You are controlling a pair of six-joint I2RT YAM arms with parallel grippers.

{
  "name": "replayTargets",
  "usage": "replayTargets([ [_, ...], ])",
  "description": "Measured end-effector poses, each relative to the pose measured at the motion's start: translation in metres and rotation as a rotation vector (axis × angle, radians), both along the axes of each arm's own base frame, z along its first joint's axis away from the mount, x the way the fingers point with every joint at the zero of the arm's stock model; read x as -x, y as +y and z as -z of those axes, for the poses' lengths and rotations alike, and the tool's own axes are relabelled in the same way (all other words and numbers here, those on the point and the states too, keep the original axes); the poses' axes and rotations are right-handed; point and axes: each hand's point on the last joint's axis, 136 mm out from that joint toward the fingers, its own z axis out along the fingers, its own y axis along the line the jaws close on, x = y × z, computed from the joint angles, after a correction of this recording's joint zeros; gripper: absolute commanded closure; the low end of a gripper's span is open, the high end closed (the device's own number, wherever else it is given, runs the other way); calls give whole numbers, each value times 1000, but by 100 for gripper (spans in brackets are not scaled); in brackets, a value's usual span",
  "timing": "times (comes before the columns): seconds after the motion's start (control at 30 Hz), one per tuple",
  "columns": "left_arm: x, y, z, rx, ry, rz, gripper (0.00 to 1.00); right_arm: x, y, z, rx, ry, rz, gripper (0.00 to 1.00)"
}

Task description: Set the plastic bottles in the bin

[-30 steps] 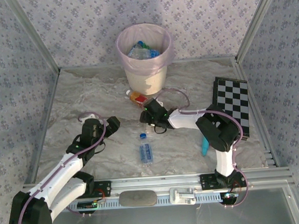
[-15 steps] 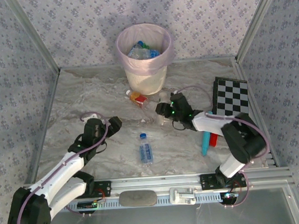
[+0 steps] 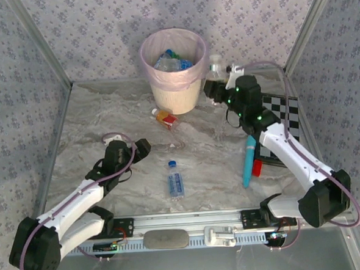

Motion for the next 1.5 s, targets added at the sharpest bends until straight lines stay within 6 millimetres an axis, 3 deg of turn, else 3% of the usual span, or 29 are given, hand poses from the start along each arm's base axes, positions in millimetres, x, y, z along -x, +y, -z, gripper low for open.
replayTargets([
  [0.13, 0, -3, -3, -2, -11, 15, 0, -27, 3, -46, 52, -90, 8, 51],
  [0.27, 2, -2, -8, -4, -28, 22, 0, -66, 17, -64, 116, -124, 3, 49],
  [0.47, 7, 1, -23, 10, -65, 23, 0, -127, 41, -53, 214, -104, -8, 48],
  [0.67, 14, 6, -29, 14, -78, 21, 0, -167, 55, -32, 272, -72, -20, 46],
  [0.93, 23, 9, -33, 15, -80, 26, 0, -187, 67, -14, 281, -54, -49, 42],
  [1.37, 28, 12, -28, 7, -69, 23, 0, -193, 70, 4, 314, -25, -59, 3],
  [1.5, 28, 12, -28, 8, -69, 23, 0, -191, 73, -1, 316, -34, -64, 0],
])
